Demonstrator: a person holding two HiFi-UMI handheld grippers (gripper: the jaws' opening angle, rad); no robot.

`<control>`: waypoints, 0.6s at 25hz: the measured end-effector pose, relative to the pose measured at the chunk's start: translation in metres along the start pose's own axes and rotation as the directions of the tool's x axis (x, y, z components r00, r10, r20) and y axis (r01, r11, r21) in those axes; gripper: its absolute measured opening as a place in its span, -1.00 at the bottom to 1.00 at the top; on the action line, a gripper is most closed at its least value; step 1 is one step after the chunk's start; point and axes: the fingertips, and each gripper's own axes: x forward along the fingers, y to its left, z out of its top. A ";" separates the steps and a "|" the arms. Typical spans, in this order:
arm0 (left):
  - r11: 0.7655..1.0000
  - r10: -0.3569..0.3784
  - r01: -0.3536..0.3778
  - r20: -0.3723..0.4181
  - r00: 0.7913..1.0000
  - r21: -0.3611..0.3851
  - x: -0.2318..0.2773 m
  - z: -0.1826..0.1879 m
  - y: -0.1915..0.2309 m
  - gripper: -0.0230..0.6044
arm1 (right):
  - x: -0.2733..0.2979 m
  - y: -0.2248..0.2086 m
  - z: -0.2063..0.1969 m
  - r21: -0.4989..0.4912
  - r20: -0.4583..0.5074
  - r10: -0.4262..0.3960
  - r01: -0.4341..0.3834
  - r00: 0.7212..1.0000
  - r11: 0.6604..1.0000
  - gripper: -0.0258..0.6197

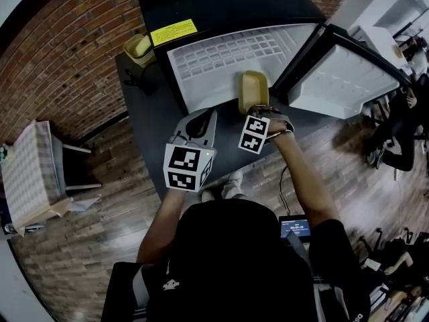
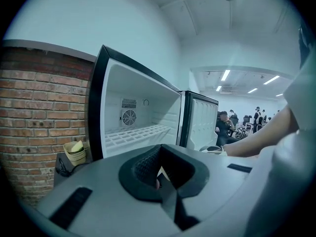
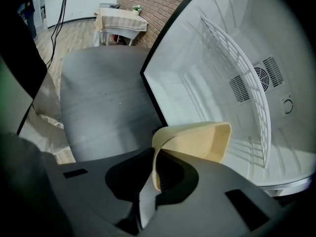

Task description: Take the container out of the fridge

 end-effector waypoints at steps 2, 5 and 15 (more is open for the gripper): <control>1.000 -0.012 0.012 0.005 1.000 0.004 -0.006 0.001 -0.003 -0.88 | -0.005 0.005 0.001 0.012 -0.004 -0.006 0.006 1.000 1.000 -0.77; 1.000 -0.028 0.027 0.010 1.000 0.009 -0.016 0.000 -0.007 -0.88 | -0.014 0.013 0.003 0.025 -0.008 -0.013 0.013 1.000 1.000 -0.77; 0.998 -0.060 0.060 0.018 0.998 0.012 -0.050 -0.007 -0.011 -0.88 | -0.036 0.044 0.014 0.048 -0.029 -0.025 0.026 0.999 0.998 -0.77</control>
